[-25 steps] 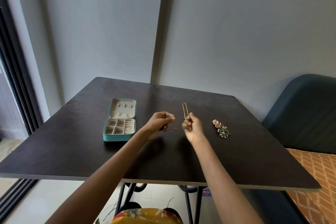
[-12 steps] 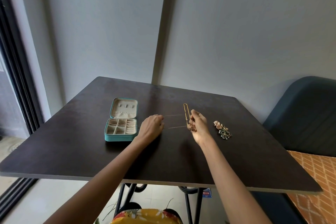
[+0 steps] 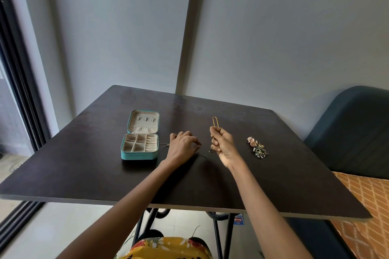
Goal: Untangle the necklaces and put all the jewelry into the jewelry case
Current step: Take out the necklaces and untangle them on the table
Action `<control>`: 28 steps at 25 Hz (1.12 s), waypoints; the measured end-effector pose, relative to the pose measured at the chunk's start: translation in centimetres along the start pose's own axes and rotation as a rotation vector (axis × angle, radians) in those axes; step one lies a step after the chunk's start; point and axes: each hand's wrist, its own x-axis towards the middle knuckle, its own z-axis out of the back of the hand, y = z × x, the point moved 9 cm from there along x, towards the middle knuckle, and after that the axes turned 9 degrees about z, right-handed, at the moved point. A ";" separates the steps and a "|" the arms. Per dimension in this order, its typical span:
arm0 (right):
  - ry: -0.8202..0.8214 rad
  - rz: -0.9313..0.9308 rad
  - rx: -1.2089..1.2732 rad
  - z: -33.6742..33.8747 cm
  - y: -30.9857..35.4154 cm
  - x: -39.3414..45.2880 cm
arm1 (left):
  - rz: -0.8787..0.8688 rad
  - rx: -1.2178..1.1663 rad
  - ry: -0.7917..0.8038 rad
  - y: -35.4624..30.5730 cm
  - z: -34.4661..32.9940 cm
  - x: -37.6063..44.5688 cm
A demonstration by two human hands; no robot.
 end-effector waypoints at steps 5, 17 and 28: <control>0.002 0.008 -0.008 -0.3 -0.3 0.1 | 0.041 -0.504 -0.017 -0.6 0.7 -1.1; -0.024 0.032 0.053 -0.8 -0.3 0.0 | 0.112 -0.485 -0.032 -1.0 1.2 -1.4; -0.077 -0.066 0.164 0.0 -1.3 -0.3 | 0.135 -0.555 0.110 -0.3 -0.5 -0.8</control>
